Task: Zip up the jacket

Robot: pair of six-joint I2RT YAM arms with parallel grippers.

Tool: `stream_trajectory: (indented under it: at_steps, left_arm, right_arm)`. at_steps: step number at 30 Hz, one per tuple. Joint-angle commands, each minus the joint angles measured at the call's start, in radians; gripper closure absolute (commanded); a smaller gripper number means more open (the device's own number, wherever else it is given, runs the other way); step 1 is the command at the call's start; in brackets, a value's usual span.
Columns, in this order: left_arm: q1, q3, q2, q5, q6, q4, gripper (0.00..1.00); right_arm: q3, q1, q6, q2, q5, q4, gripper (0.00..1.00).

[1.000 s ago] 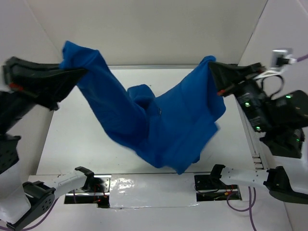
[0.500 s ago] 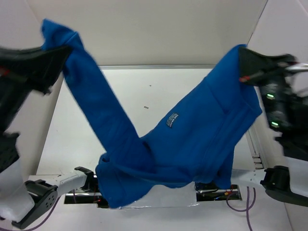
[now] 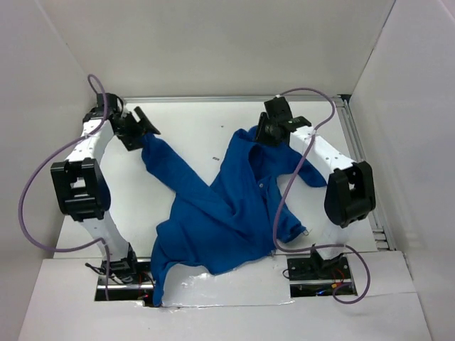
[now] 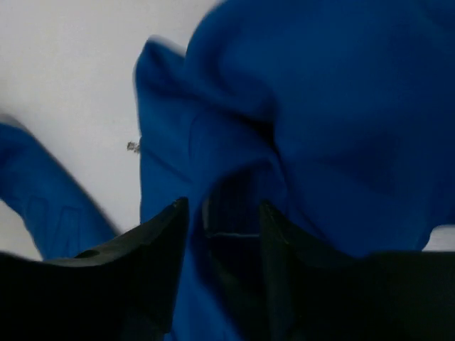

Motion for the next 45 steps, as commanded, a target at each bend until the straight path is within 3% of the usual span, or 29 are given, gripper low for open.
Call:
stream_trajectory:
  at_steps: [1,2,5,8,10,13,15,19,23,29,32,33,34,36,37,38,39,40,41,42,45]
  left_arm:
    - [-0.102,0.086,-0.122,0.075,0.072,0.005,0.01]
    - [-0.140,0.063,-0.167,0.072,0.101,0.029,0.01]
    - [-0.244,-0.065,-0.300,0.146,0.235,0.074,0.01]
    - [-0.376,-0.268,-0.468,0.268,0.408,0.172,0.01]
    - [-0.552,-0.430,-0.588,0.323,0.497,0.270,0.01]
    - [-0.749,-0.582,-0.665,0.268,0.545,0.378,0.01]
    - [-0.831,-0.601,-0.657,0.208,0.556,0.376,0.01]
    - [-0.961,-0.563,-0.496,0.100,0.583,0.349,0.01]
    - [-1.025,-0.508,-0.348,-0.002,0.652,0.353,0.01]
    - [-1.009,-0.438,-0.187,-0.031,0.674,0.350,0.01]
    - [-1.006,-0.454,-0.153,-0.010,0.668,0.364,0.09]
    - [-1.004,-0.466,-0.140,0.001,0.669,0.370,0.19]
    - [-0.996,-0.469,-0.135,-0.003,0.666,0.376,0.40]
    - [-0.989,-0.469,-0.121,-0.016,0.654,0.382,0.56]
    - [-0.977,-0.466,-0.123,-0.048,0.643,0.386,1.00]
    - [-0.969,-0.460,-0.126,-0.072,0.628,0.393,1.00]
    - [-0.960,-0.461,-0.153,-0.082,0.591,0.411,1.00]
    - [-0.938,-0.466,-0.176,-0.086,0.588,0.425,1.00]
    - [-0.929,-0.480,-0.199,-0.094,0.571,0.442,1.00]
    - [-0.903,-0.489,-0.274,-0.105,0.556,0.479,1.00]
    - [-0.869,-0.510,-0.436,-0.091,0.490,0.510,1.00]
  right_arm:
    - [0.089,-0.008,-0.021,-0.095,-0.121,0.020,0.47]
    - [0.045,-0.011,-0.029,-0.112,-0.116,0.034,0.12]
    - [-0.049,-0.034,-0.039,-0.180,-0.119,0.045,0.00]
    - [-0.120,-0.060,-0.091,-0.246,-0.148,0.056,0.00]
    - [-0.173,-0.076,-0.111,-0.281,-0.170,0.057,0.00]
    - [-0.196,-0.094,-0.157,-0.301,-0.212,0.053,0.00]
    - [-0.168,-0.111,-0.179,-0.272,-0.254,0.036,0.00]
    - [-0.091,-0.097,-0.213,-0.188,-0.229,0.017,0.00]
    - [-0.057,-0.090,-0.338,-0.096,-0.280,0.066,0.03]
    - [0.023,-0.074,-0.438,0.074,-0.282,0.117,0.02]
    - [0.108,-0.073,-0.455,0.185,-0.285,0.090,0.03]
    - [0.132,-0.071,-0.455,0.208,-0.288,0.071,0.06]
    - [0.155,-0.065,-0.449,0.227,-0.286,0.076,0.09]
    - [0.168,-0.057,-0.447,0.263,-0.265,0.089,0.17]
    - [0.169,-0.053,-0.443,0.271,-0.253,0.097,0.22]
    - [0.169,-0.053,-0.437,0.270,-0.245,0.103,0.27]
    - [0.166,-0.053,-0.431,0.265,-0.220,0.120,0.40]
    - [0.150,-0.053,-0.423,0.261,-0.208,0.131,0.60]
    - [0.146,-0.053,-0.409,0.239,-0.190,0.138,0.90]
    - [0.133,-0.056,-0.405,0.204,-0.159,0.143,1.00]
    - [0.094,-0.053,-0.400,0.114,-0.162,0.140,1.00]
